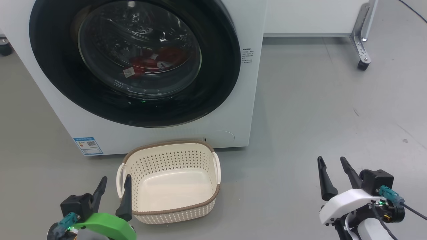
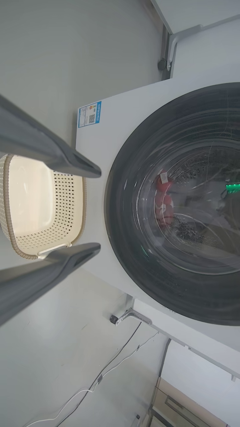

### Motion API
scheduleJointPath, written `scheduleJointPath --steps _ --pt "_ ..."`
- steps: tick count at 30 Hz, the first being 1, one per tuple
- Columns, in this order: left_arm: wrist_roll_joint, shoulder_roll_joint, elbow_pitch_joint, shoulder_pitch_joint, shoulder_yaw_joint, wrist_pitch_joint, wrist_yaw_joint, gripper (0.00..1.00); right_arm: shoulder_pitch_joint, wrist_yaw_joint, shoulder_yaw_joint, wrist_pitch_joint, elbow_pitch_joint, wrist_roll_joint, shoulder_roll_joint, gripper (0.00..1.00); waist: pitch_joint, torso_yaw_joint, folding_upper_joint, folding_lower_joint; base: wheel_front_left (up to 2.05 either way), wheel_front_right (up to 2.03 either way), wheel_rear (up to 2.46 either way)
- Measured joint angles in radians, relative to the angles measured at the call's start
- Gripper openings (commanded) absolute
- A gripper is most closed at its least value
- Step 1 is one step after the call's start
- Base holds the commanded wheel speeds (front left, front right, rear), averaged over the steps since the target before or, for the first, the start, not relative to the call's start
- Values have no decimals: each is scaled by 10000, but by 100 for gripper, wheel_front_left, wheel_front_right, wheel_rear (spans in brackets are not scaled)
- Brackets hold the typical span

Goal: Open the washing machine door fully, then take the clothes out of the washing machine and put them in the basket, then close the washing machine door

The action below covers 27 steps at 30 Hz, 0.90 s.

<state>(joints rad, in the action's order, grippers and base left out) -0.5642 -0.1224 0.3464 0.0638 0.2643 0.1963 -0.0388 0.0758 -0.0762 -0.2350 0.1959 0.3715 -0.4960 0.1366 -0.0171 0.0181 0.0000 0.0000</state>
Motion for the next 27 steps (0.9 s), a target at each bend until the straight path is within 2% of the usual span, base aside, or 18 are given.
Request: scheduleJointPath --steps 15,27 --pt "1350 40 278 238 207 529 263 100 206 84 -303 481 169 1799 79 100 -25 37 0 0 0 0 0" --pt "1350 115 336 258 -4 529 347 100 206 174 96 489 217 1818 -71 100 12 41 0 0 0 0 0"
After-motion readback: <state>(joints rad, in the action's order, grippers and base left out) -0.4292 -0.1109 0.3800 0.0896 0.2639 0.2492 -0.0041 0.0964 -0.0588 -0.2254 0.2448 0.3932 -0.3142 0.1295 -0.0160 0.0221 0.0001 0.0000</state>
